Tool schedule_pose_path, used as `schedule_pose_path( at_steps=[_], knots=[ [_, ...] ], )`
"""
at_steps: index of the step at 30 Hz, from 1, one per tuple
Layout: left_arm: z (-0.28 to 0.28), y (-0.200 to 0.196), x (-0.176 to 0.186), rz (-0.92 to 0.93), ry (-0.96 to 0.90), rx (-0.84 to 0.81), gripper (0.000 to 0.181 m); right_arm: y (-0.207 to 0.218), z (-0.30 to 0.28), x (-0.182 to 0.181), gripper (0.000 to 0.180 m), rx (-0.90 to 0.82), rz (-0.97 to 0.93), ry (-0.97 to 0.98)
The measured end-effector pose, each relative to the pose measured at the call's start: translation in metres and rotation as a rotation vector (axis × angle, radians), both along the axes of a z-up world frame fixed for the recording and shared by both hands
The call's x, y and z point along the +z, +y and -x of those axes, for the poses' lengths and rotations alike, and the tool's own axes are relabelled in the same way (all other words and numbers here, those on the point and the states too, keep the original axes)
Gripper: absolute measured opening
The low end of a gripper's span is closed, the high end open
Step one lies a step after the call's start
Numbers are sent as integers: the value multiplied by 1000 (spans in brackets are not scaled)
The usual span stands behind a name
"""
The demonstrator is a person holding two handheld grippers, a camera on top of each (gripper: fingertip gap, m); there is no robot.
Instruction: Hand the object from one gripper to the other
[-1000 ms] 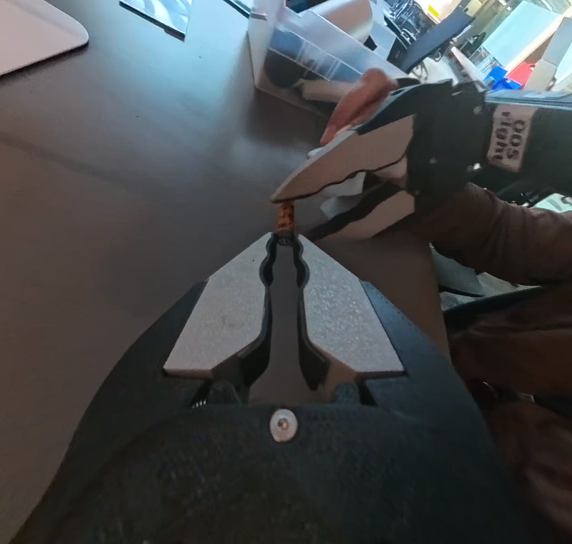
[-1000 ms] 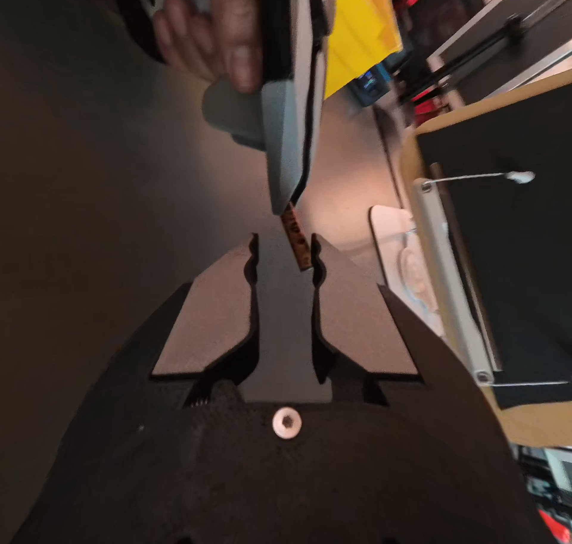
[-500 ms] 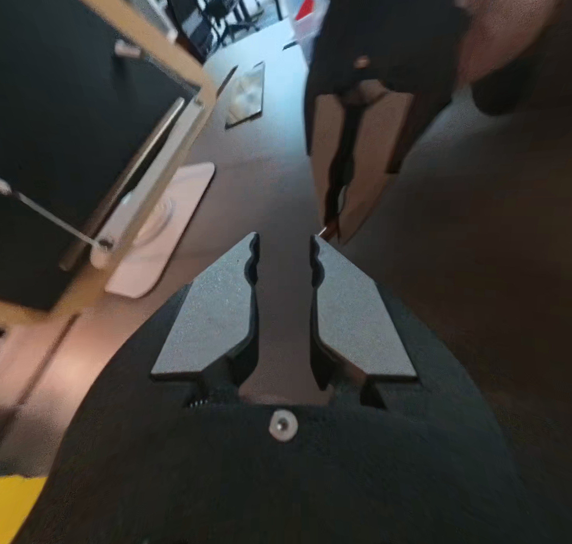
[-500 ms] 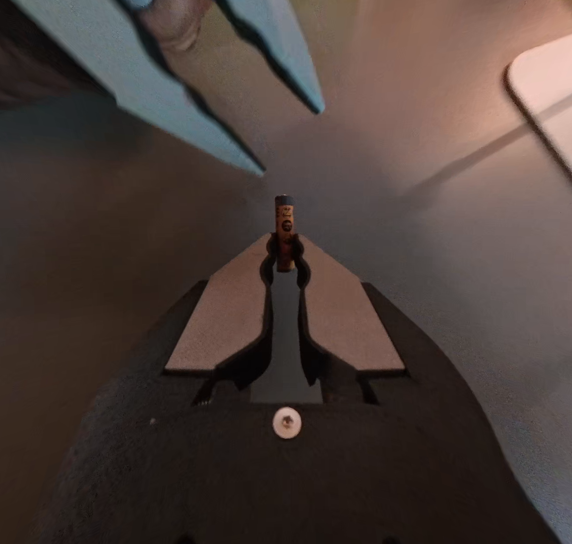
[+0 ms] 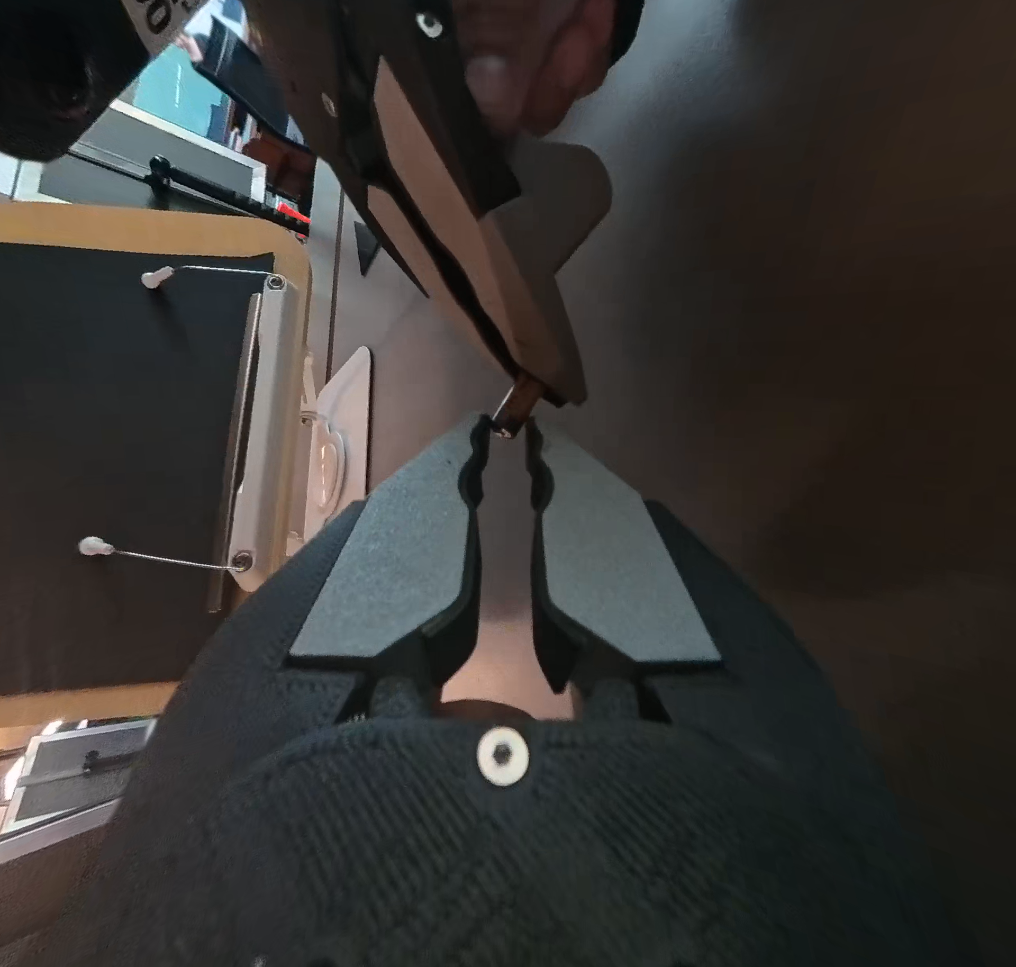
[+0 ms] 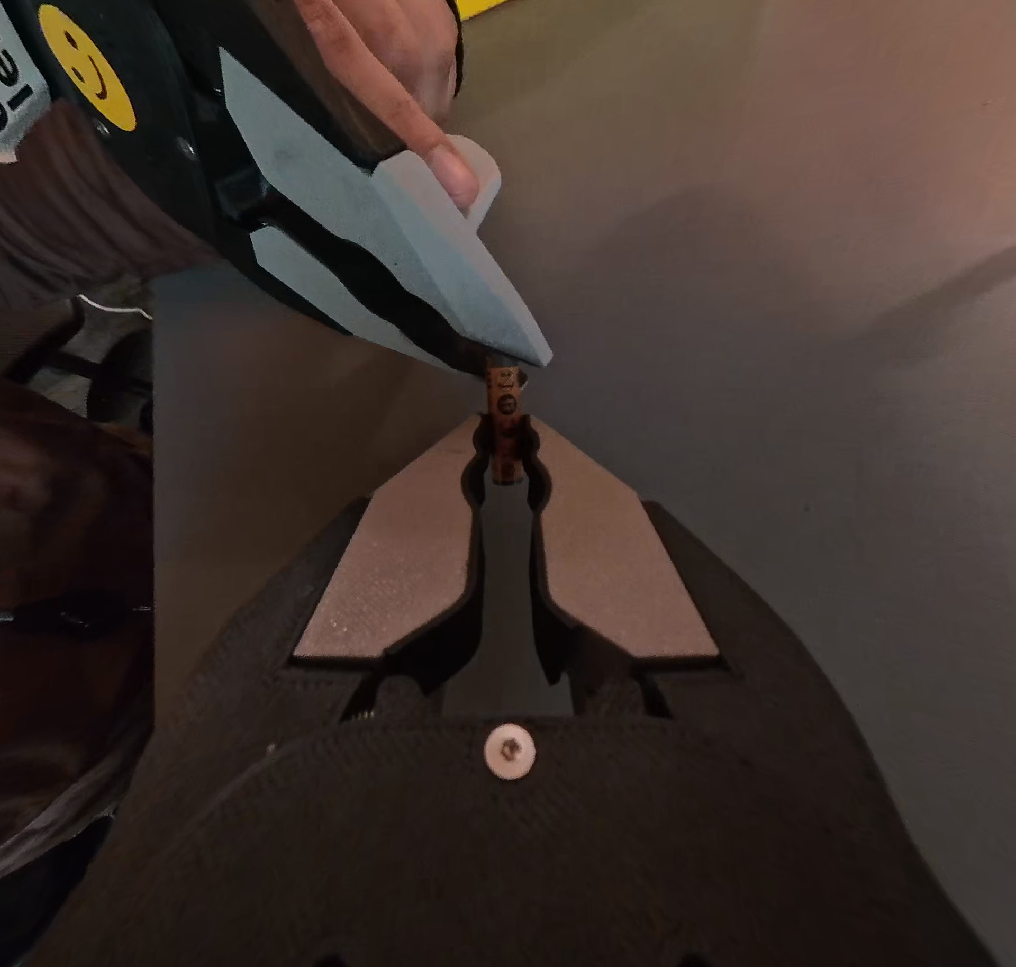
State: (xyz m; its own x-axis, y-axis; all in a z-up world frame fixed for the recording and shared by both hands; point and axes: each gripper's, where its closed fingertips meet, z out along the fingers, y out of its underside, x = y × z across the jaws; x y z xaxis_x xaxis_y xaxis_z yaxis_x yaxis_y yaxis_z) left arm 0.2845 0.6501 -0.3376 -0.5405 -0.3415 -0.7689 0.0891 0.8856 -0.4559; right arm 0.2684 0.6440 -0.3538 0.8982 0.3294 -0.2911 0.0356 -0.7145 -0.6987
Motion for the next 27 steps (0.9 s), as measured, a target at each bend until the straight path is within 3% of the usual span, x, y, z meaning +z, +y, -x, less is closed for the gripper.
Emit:
schedule_pose_path(
  at_steps=[6, 9, 14, 19, 22, 24, 25, 26, 27],
  knots=[
    [-7, 9, 14, 122, -11, 67, 8, 0, -12, 20, 11, -40, -87, 36],
    [-14, 22, 28, 252, -30, 130, 8, 1, -25, 31, 36, -88, -143, 23],
    [-22, 31, 41, 748, 158, 218, 8, 4, -32, 62, 51, -116, -318, 22],
    [-17, 14, 49, 1188, 412, 136, 7, 10, -34, 75, 53, -148, -408, -21],
    [-14, 3, 53, 1327, 503, 78, 7, 12, -30, 83, 49, -145, -455, 11],
    [-14, -2, 48, 1324, 531, 76, 7, 12, -27, 90, 38, -136, -499, 26],
    [-15, -5, 46, 1310, 534, 75, 7, 11, -24, 93, 29, -128, -513, 40],
    [-14, -7, 46, 1309, 532, 66, 8, 10, -22, 92, 3, -111, -504, 47],
    [-14, -10, 48, 1326, 536, 51, 7, 8, -21, 89, 0, -99, -482, 42]
  ],
)
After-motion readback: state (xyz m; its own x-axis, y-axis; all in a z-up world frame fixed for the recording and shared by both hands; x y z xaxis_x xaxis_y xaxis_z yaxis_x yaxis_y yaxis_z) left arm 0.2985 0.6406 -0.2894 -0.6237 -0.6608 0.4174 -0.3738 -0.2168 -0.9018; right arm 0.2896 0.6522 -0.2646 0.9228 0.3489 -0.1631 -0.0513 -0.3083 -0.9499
